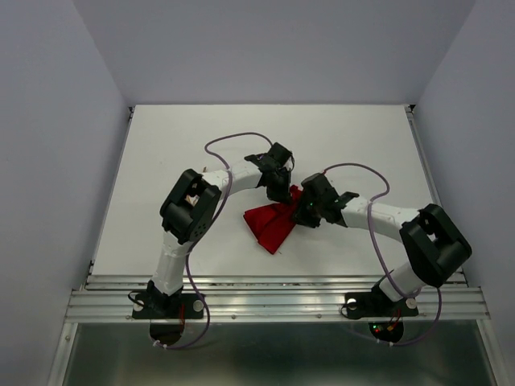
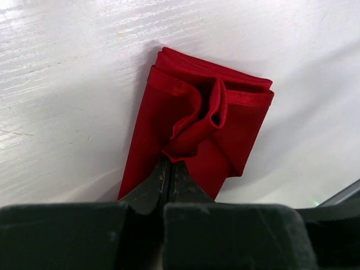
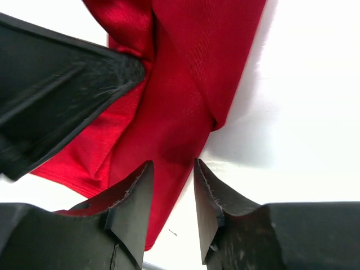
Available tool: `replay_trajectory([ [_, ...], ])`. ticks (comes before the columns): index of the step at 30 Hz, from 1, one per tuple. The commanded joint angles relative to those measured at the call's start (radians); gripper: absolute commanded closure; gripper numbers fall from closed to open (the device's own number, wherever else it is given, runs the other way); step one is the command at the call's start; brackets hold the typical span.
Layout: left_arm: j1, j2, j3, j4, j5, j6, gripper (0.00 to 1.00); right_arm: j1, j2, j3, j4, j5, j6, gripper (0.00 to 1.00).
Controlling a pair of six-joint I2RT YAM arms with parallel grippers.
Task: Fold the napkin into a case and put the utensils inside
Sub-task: Fold the 2/3-rectangle-folded napkin at the center of the board.
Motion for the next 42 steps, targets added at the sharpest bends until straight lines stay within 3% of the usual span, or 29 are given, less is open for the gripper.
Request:
replay_trajectory([
  [1,-0.006,0.007,0.054,-0.050,-0.023,0.081,1.00,-0.028,-0.107,0.052,-0.071,0.096,-0.046,0.59],
  [7,-0.006,0.017,0.048,-0.041,-0.009,0.098,1.00,-0.144,-0.155,0.037,-0.085,0.073,-0.083,0.63],
  [16,-0.004,0.016,0.040,-0.038,-0.002,0.098,1.00,-0.224,-0.014,0.175,-0.082,-0.016,-0.215,0.94],
  [32,0.000,0.007,0.062,-0.038,0.009,0.095,1.00,-0.224,0.136,0.193,0.036,-0.151,-0.240,0.96],
  [38,0.000,-0.013,0.054,-0.016,0.029,0.092,1.00,-0.224,0.193,0.196,-0.009,-0.077,-0.201,0.99],
  [42,0.000,-0.029,0.048,0.005,0.043,0.092,0.87,-0.224,0.216,0.198,-0.034,-0.053,-0.181,0.99],
])
